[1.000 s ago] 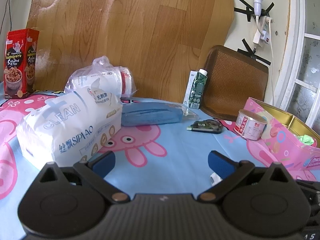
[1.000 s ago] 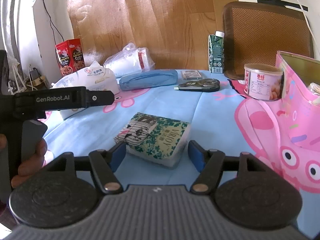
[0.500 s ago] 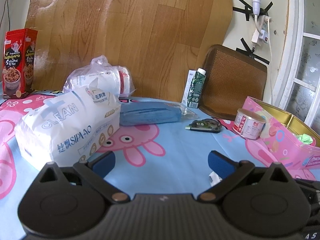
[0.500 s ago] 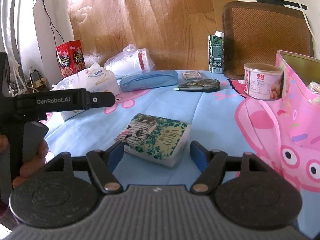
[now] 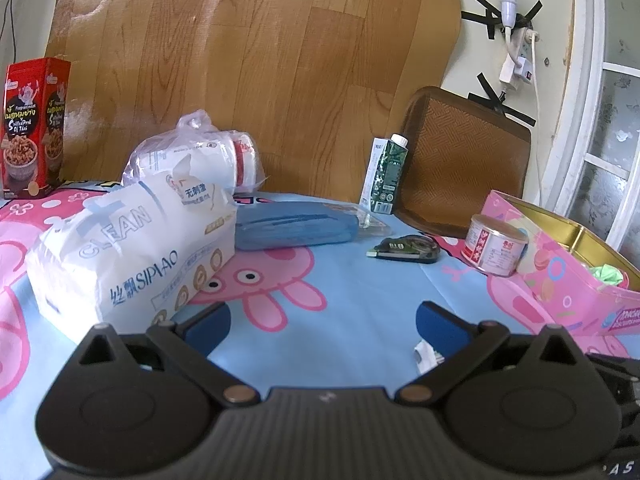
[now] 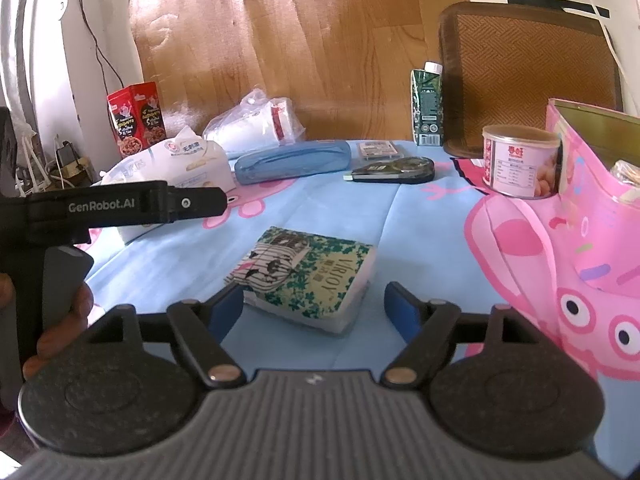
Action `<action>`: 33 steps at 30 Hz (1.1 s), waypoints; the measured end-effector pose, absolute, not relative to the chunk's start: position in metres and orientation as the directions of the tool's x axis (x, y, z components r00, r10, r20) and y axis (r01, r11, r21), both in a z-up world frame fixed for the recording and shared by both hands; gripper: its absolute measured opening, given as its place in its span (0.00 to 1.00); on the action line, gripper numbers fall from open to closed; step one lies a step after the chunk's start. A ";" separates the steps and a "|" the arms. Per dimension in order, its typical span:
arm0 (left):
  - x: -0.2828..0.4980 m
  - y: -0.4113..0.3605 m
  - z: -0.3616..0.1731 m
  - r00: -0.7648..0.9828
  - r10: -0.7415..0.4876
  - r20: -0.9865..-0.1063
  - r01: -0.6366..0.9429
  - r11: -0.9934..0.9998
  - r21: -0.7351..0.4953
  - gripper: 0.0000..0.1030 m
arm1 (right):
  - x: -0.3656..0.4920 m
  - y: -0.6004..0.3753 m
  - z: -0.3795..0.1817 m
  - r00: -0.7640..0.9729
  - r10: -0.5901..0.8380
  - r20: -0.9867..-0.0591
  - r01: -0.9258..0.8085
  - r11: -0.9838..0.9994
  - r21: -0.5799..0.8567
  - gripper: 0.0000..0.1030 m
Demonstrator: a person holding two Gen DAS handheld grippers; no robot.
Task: Organize soft objects
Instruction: 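Close the right gripper on the tissue packet while the left gripper pinches it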
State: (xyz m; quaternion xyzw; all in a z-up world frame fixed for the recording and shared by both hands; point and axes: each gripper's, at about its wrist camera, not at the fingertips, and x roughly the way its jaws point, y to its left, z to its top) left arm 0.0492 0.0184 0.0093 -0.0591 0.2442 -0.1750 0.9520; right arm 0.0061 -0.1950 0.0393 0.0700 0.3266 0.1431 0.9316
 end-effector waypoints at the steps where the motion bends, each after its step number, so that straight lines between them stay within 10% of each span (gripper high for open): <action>1: 0.050 0.019 0.009 0.819 -0.362 -0.445 0.305 0.932 -0.198 0.99 | 0.006 -0.195 0.039 0.747 0.312 -0.588 -0.220 0.949 0.225 0.78; 33: 0.053 0.002 0.008 0.646 -0.596 -0.477 0.414 0.798 -0.438 0.93 | 0.006 -0.195 0.038 0.744 0.305 -0.595 -0.215 0.952 0.219 0.83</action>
